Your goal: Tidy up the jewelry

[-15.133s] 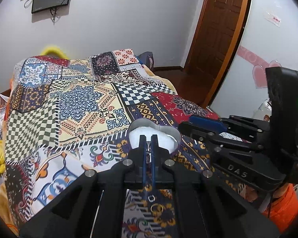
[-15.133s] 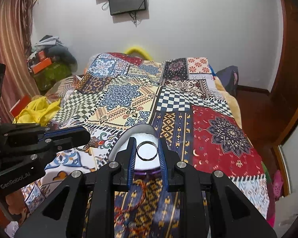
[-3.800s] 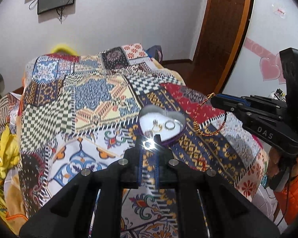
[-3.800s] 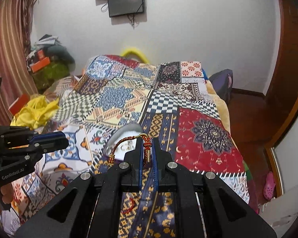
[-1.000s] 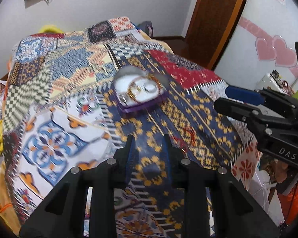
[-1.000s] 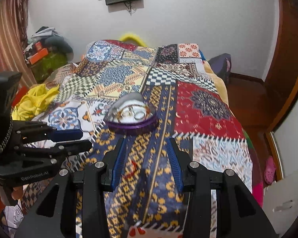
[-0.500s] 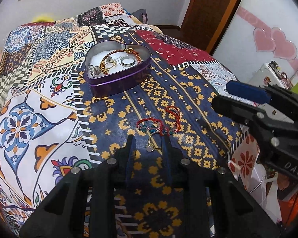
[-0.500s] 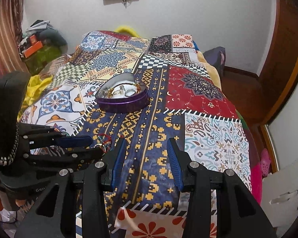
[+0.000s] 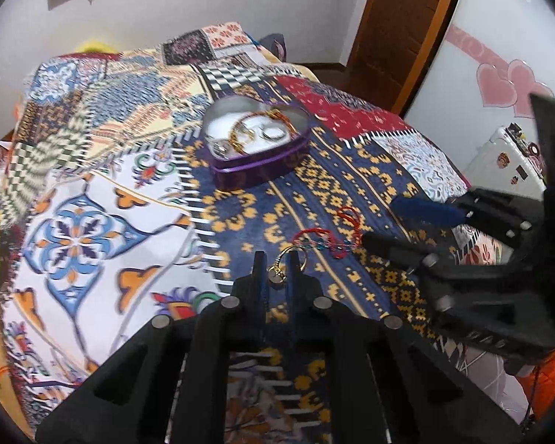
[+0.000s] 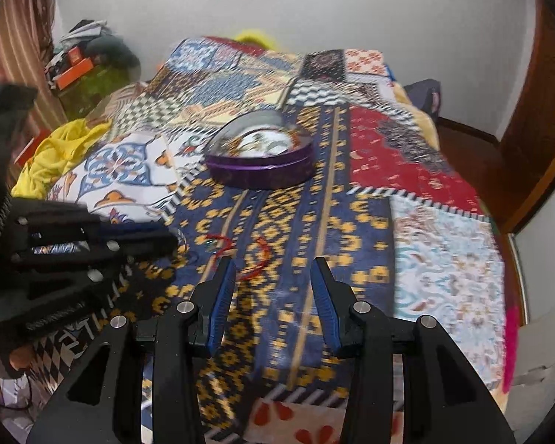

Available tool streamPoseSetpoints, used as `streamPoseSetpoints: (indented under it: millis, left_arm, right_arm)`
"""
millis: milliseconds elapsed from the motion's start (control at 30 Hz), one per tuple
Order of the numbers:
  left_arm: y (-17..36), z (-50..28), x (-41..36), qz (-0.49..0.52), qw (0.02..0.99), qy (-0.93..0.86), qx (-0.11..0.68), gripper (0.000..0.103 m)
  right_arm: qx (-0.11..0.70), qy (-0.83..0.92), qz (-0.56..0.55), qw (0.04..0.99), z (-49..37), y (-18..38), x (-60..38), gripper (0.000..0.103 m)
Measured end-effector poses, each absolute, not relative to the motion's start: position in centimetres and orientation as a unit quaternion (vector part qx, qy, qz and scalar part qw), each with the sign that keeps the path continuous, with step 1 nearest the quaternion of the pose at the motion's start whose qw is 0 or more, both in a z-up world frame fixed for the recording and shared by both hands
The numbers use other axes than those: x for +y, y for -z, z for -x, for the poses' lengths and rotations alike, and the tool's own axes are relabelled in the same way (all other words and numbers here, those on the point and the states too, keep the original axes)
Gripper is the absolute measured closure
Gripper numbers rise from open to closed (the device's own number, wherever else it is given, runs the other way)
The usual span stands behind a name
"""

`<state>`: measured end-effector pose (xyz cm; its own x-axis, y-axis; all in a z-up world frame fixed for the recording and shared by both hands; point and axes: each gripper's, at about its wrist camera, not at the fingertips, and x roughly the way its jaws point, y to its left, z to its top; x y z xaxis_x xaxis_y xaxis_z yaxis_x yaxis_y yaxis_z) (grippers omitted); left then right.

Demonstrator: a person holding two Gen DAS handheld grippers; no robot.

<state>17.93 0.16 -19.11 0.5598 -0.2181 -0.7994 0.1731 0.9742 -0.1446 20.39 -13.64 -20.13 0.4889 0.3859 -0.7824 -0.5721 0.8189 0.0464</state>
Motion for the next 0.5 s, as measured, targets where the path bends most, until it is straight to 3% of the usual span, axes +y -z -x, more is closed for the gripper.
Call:
streamPoseSetpoints:
  millis: [400, 433, 500]
  left_arm:
    - [18.2, -17.4, 2.6, 0.034, 0.891, 0.097, 0.442, 0.095]
    - [18.2, -17.4, 2.7, 0.035, 0.891, 0.097, 0.441, 0.095]
    - [18.1, -17.4, 2.7, 0.034, 0.892, 0.098, 0.440, 0.095]
  right_arm:
    - [0.412, -0.298, 0.157, 0.847, -20.2, 21.3, -10.9, 0.064]
    - [0.412, -0.300, 0.157, 0.846, -20.2, 21.3, -10.9, 0.066]
    - [0.417, -0.310, 0.148, 0.841, -20.3, 21.3, -11.1, 0.079]
